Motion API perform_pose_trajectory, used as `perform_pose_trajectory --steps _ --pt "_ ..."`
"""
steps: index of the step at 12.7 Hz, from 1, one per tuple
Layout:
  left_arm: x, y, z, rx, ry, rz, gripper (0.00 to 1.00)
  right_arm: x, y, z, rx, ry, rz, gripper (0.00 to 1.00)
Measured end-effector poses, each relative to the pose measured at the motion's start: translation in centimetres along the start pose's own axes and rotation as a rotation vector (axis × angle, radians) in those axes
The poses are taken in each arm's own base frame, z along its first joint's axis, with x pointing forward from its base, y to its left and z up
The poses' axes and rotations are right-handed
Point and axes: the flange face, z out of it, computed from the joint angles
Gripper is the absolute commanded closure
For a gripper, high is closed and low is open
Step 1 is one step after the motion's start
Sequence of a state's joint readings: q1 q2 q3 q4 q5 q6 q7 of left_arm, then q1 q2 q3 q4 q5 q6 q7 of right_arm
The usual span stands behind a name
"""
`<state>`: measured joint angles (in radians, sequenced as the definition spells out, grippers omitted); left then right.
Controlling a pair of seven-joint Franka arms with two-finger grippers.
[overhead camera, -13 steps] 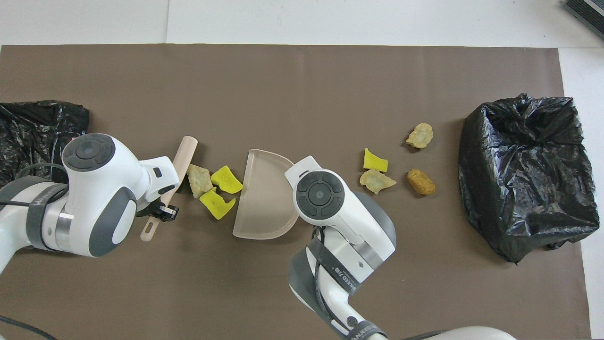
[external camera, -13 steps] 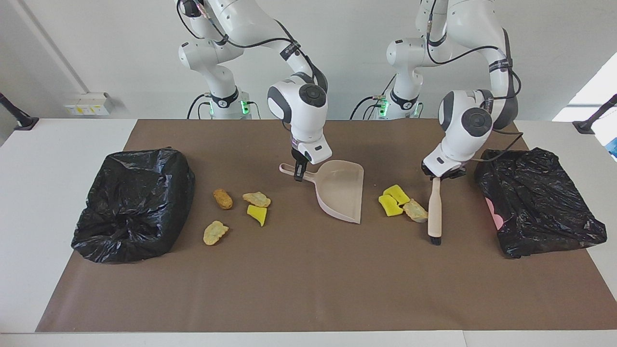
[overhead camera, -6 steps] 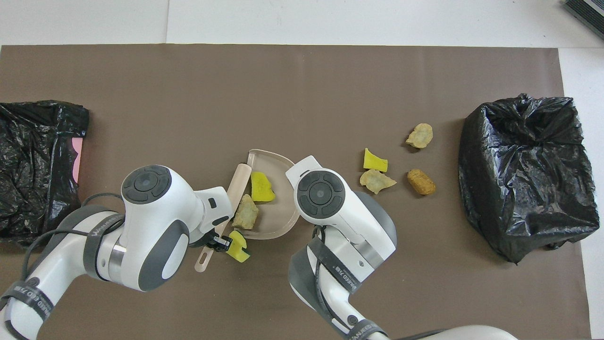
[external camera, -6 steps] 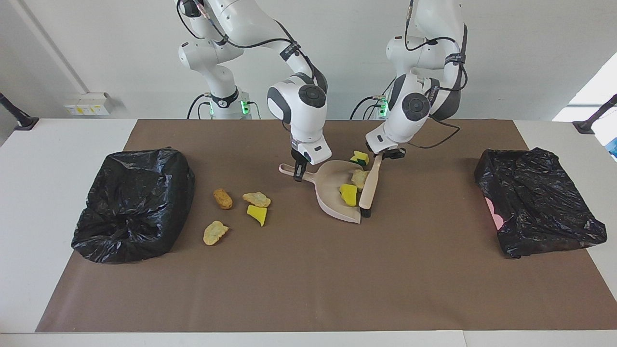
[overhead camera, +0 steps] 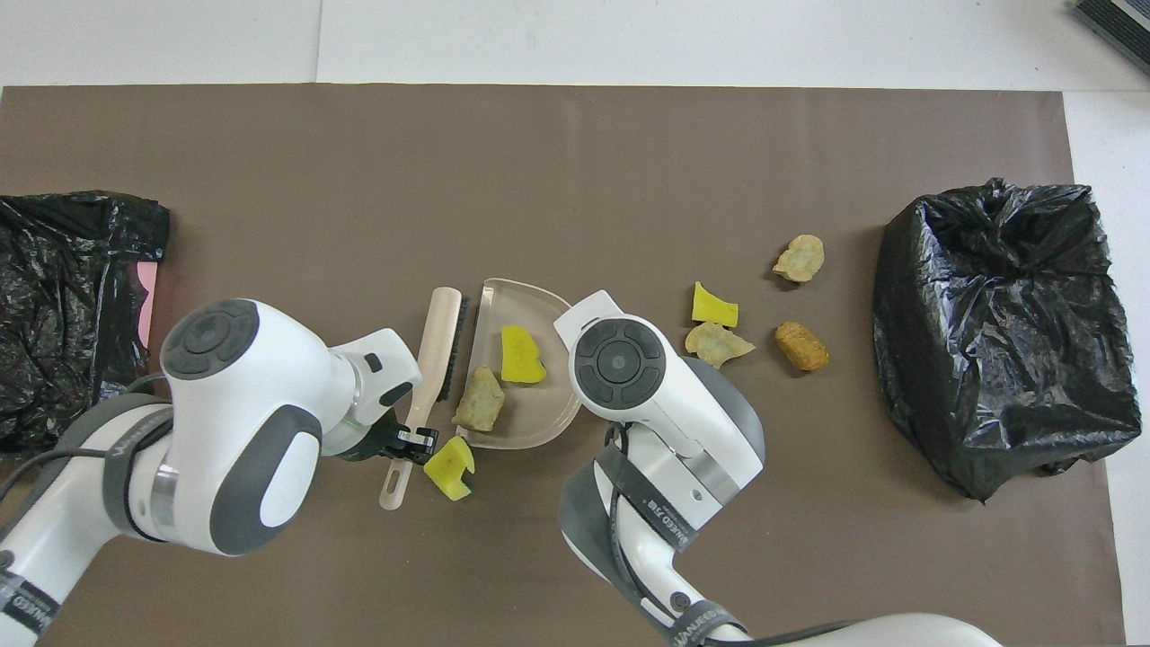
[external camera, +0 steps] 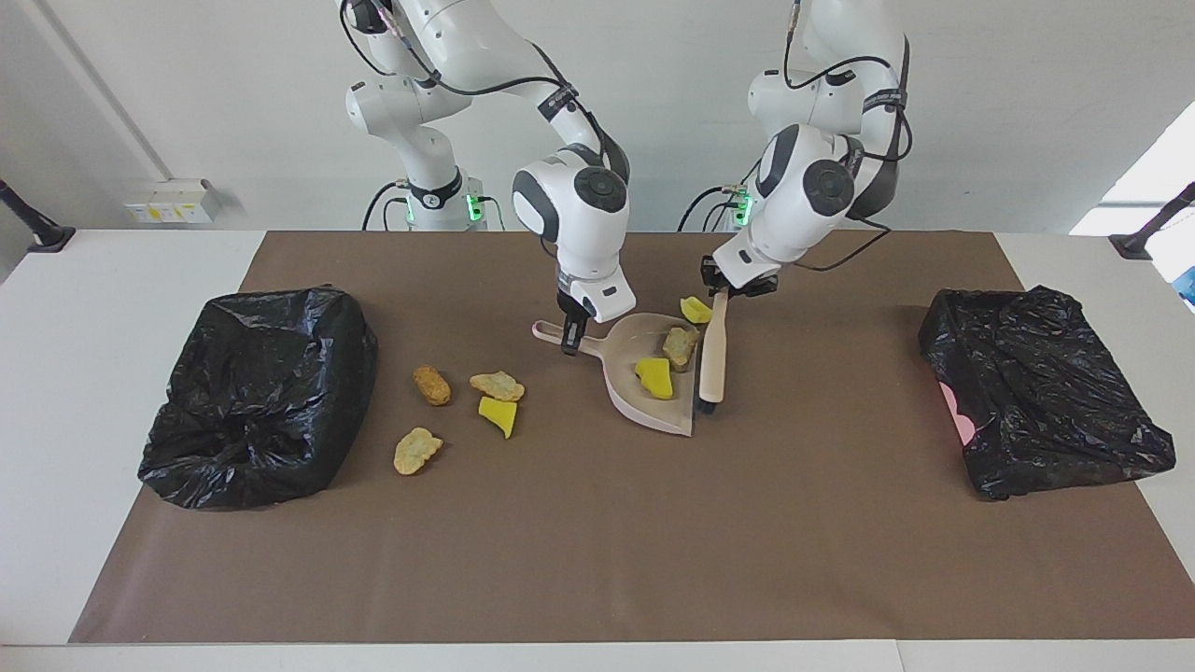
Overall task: Sweep and dump trash in bin
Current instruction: 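Sweep the sponge pieces into the dustpan with the brush in the left gripper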
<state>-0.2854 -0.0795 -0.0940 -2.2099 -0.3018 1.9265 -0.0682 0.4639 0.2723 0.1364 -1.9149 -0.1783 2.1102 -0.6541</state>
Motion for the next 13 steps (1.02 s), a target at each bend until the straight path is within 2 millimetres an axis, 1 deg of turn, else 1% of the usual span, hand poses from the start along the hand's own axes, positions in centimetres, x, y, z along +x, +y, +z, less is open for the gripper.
perform_pose_trajectory --steps 1,2,3,4,5,6,7,9,10,11,13 --pt "-0.5 -1.7 -1.9 -0.011 -0.001 -0.061 1.00 -0.5 0.5 -0.3 -0.002 -0.001 -0.005 1.00" --pt "-1.6 -3.2 -3.2 -0.019 -0.033 -0.125 1.00 -1.2 1.0 -0.5 -0.003 -0.002 -0.029 1.00" --pt "-2.9 -3.9 -4.0 -0.020 -0.074 -0.194 1.00 -1.7 1.4 -0.7 -0.004 -0.001 -0.066 1.00" --pt "-3.9 -3.9 -4.1 -0.013 -0.104 -0.269 1.00 -2.0 1.7 -0.8 -0.005 -0.001 -0.100 1.00" --pt "-4.9 -3.4 -3.5 0.003 -0.128 -0.347 1.00 -2.0 1.6 -0.7 -0.004 -0.002 -0.133 1.00" --pt "-6.1 -2.7 -2.4 0.025 -0.146 -0.410 1.00 -1.9 1.2 -0.6 -0.001 -0.005 -0.169 1.00" --pt "-7.8 -1.7 -1.0 0.053 -0.162 -0.457 1.00 -2.0 0.7 -0.3 0.005 -0.011 -0.206 1.00" --pt "-11.4 0.3 1.7 0.104 -0.177 -0.488 1.00 -2.1 -0.9 0.1 0.005 -0.014 -0.249 1.00" --pt "-12.5 1.3 2.8 0.120 -0.166 -0.481 1.00 -2.1 -1.7 0.3 -0.003 -0.009 -0.259 1.00" --pt "-13.3 2.3 4.2 0.130 -0.141 -0.466 1.00 -2.1 -2.3 0.4 -0.008 -0.004 -0.267 1.00" --pt "-14.4 4.4 7.4 0.149 -0.101 -0.435 1.00 -2.3 -2.8 0.8 -0.013 0.001 -0.273 1.00"
